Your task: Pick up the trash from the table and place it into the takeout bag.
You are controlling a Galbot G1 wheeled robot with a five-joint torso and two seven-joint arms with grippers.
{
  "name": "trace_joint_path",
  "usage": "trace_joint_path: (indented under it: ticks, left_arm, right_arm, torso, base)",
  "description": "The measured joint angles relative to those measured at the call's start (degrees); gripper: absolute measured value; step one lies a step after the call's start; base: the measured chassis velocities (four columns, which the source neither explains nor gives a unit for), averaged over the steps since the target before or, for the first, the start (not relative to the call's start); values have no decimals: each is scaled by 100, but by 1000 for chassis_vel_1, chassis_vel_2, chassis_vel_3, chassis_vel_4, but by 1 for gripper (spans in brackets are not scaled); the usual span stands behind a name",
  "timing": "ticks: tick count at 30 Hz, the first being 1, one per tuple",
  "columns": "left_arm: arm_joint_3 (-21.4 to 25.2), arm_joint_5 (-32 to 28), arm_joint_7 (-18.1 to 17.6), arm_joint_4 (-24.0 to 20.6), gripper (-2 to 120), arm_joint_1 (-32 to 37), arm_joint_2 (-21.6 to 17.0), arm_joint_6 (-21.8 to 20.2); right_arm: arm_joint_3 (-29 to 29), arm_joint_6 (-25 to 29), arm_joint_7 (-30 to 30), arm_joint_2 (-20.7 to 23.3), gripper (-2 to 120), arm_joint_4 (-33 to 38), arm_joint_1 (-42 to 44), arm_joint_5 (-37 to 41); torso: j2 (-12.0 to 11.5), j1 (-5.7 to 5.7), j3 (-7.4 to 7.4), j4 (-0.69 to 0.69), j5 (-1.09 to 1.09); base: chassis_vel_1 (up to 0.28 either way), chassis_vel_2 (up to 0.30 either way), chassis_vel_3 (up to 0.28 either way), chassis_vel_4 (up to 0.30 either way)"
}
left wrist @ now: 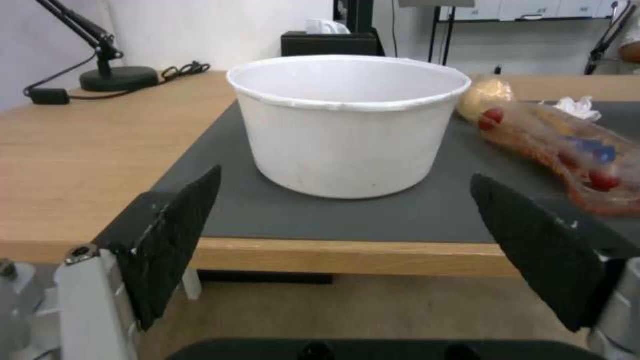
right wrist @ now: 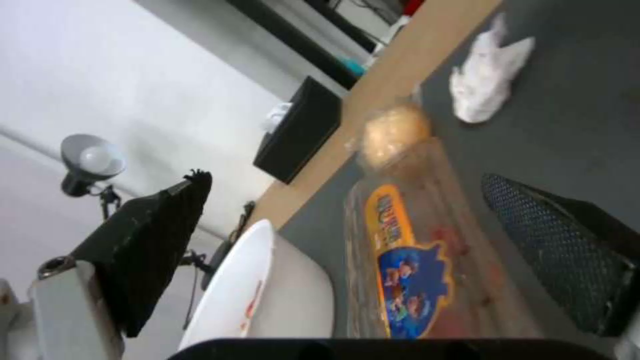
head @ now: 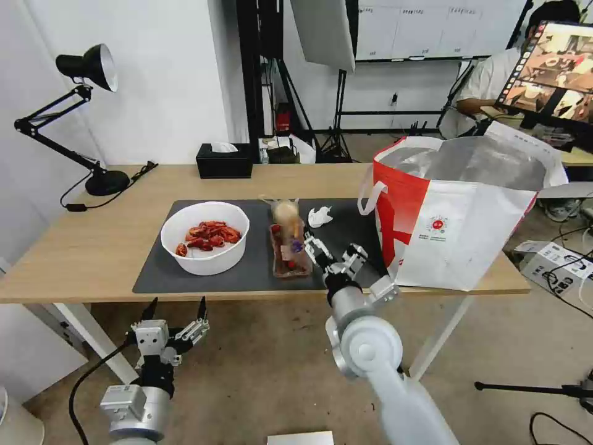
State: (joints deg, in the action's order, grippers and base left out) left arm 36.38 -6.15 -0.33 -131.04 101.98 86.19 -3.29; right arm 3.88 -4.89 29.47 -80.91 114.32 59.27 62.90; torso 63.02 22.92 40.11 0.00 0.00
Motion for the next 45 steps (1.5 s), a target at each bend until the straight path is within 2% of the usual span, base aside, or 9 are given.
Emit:
trace_joint_path:
  ticks: [9,16,18,21,25,31,32,39,45]
  left_arm:
    - [59,-29,-1,-79,100,46,-25,1]
    - [114,-98,-9,-106,100,52,-125,1]
    - [120,-106,-13,-114,100,61,-136,1]
    - [120,-107,-14,-115,100,77,-136,1]
    - [114,-107,-14,-115,100,92,-130,1]
    - [101,-107,-14,-114,100,83,-117,1]
    - [101,-107,-14,-114,100,83,-117,1]
    - [104,-109,-13,-134,100,96,-104,3]
    - [79,-110,-13,-128,100,83,-100,9]
  right_arm:
    - [-233,-537,-81,327,100,-133,-598,192]
    - [-703,-1299,-912,1056,96,-592,-1630,-1020]
    - [-1032,-1543,-1602,1404,85,-997,-2342,-1668]
    - [-1323,-1688,-2156,1603,76,-1436,-2862,-2093]
    - [-1673,-1740,-2679,1642,60,-2111,-3348,-2347]
    - [-1864,-1739,-2931,1370,39,-2895,-3522,-2404]
    - [-1864,-1739,-2931,1370,39,-2895,-3522,-2404]
    - [-1894,-1724,-2951,1193,8,-3230,-3368,-2455]
    - [-1903,-1730,-2955,1173,0,-3299,-3282,-2440]
  torso:
    - [0,0,0,0,0]
    - [0,0,0,0,2]
    - [0,0,0,1,-1]
    - [0,1,0,1,-1]
    - [0,0,0,0,0]
    - [0,0,0,1,1]
    - [0,0,0,1,1]
    - [0,0,0,0,0]
    - [1,0,0,0,0]
  base:
    - [0,0,0,0]
    - [0,0,0,0]
    - [0,0,0,0]
    - [0,0,0,0]
    - [0,0,0,0]
    - [0,0,0,0]
    - [0,0,0,0]
    - [0,0,0,0]
    - [0,0,0,0]
